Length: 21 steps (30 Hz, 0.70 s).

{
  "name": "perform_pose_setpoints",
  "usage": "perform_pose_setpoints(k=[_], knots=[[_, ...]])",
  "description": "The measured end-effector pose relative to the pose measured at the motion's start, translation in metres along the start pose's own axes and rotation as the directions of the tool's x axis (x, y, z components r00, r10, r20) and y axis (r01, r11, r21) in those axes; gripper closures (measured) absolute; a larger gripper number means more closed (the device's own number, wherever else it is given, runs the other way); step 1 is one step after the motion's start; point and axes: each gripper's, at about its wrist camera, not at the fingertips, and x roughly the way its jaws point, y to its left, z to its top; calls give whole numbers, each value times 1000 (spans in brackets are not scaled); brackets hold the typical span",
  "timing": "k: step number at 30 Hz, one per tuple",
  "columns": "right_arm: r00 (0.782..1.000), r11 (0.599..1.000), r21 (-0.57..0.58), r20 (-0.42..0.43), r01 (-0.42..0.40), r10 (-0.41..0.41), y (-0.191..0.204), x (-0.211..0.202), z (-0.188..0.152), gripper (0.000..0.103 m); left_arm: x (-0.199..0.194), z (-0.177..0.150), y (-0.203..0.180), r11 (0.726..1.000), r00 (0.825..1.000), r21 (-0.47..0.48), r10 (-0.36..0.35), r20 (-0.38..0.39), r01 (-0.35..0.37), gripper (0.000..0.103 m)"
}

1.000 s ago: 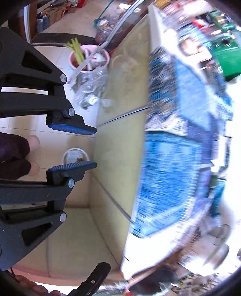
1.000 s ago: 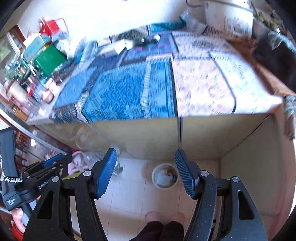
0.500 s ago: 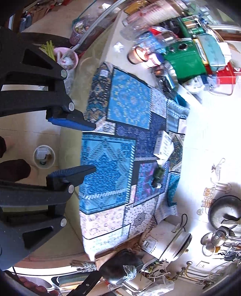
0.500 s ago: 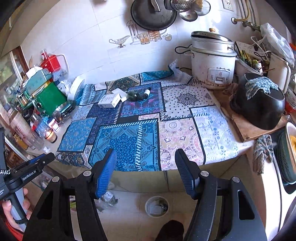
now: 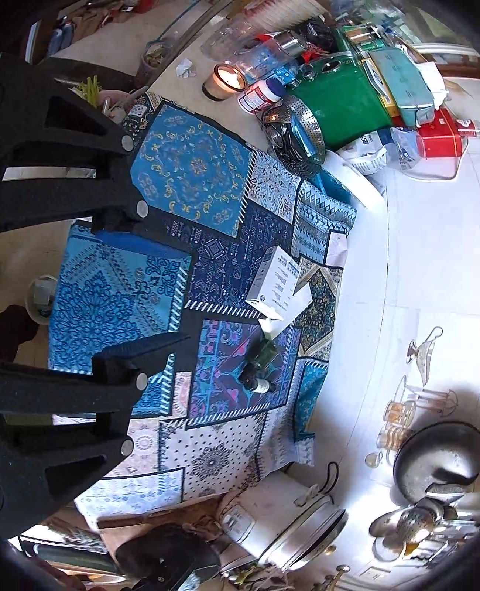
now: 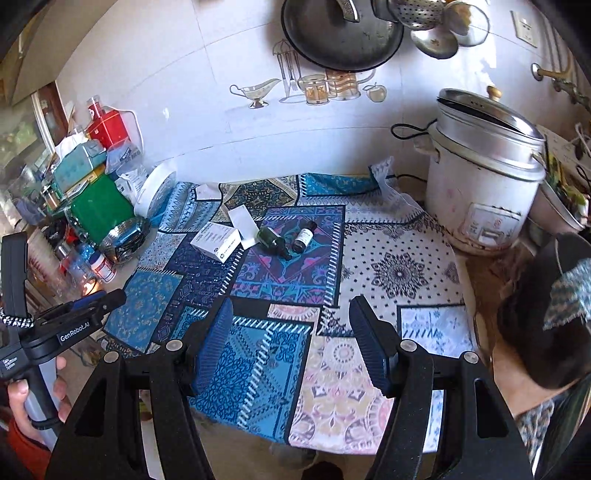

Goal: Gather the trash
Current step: 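Raise both open tools back up toward the counter, then grasp the HP paper insert with left tool while right tool grasps the green bottle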

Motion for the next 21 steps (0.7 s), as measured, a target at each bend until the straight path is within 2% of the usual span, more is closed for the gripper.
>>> perform_pose_setpoints(k=[4, 8, 11, 16, 21], knots=[[999, 998, -48, -32, -31, 29, -13, 36, 23, 41, 34, 20, -11, 999, 999, -31, 35, -25, -36, 62], [994, 997, -39, -84, -71, 68, -18, 72, 38, 41, 65, 34, -15, 997, 996, -25, 66, -62, -67, 62], [990, 995, -52, -115, -83, 77, -15, 98, 47, 41, 89, 44, -11, 997, 994, -33, 70, -86, -73, 56], [986, 997, -34, -154, -74, 68, -7, 141, 61, 41, 137, 73, -1, 999, 989, -9, 48, -138, -49, 54], [981, 1000, 16, -192, -13, 16, 1, 178, 73, 41, 189, 119, 5, 1000, 986, 10, 6, -169, -5, 44]])
